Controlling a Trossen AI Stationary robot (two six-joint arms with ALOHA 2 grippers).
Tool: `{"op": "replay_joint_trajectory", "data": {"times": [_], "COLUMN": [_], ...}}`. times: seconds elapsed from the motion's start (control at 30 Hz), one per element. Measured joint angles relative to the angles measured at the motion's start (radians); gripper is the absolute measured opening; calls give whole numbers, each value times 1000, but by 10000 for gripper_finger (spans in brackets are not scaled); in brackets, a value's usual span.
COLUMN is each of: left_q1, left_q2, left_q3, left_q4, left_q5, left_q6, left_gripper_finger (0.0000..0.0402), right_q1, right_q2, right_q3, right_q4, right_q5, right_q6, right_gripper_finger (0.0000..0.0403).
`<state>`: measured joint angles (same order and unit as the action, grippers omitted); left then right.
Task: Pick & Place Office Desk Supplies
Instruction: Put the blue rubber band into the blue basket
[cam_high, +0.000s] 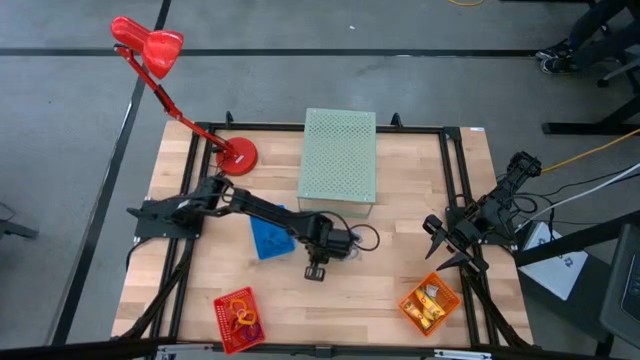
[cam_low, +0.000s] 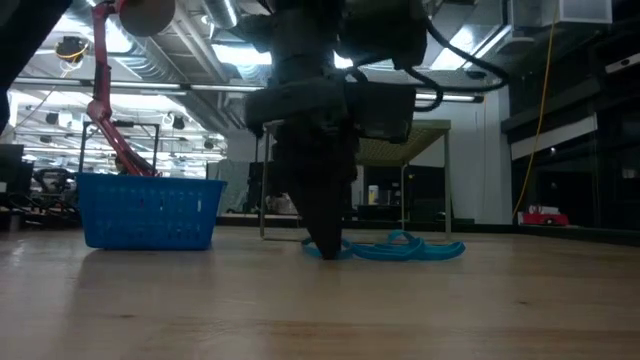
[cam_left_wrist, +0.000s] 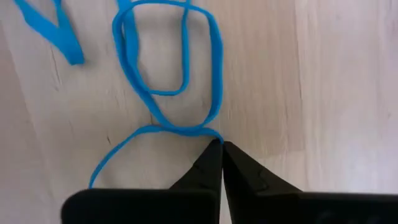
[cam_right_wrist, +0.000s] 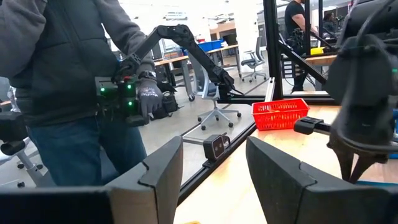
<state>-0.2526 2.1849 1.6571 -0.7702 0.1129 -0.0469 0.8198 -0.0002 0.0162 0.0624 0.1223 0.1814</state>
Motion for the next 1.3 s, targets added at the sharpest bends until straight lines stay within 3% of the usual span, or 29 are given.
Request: {"op": "replay_joint_trajectory", "data": {"times": [0.27,0.5,0.63,0.83,0.93,1.1,1.3], "left_q1": [72,114,113,83,42,1,-17], "left_q2": [-81,-237,-310,-368,-394,-498,-699], "left_q3": [57,57,60,57,48,-90,-443], "left_q4": [31,232,263,149,145,283,608], "left_q5": [161,266,270,257,199,119,40], "left_q6": [-104,-157,-178,-194,-203,-295,-471], "left_gripper_finger": [2,2,2,2,2,2,2], "right_q1": [0,0,0,0,0,0,0], "right_q2": [0,0,0,0,0,0,0], "right_q3": [0,0,0,0,0,0,0], "right_q4": [0,-4,-4,-9,-11,-11,-11], "right_q5": [0,-1,0,0,0,0,0], "right_q6": [0,0,0,0,0,0,0], "right_gripper_finger": [178,178,179,179,178,178,178]}}
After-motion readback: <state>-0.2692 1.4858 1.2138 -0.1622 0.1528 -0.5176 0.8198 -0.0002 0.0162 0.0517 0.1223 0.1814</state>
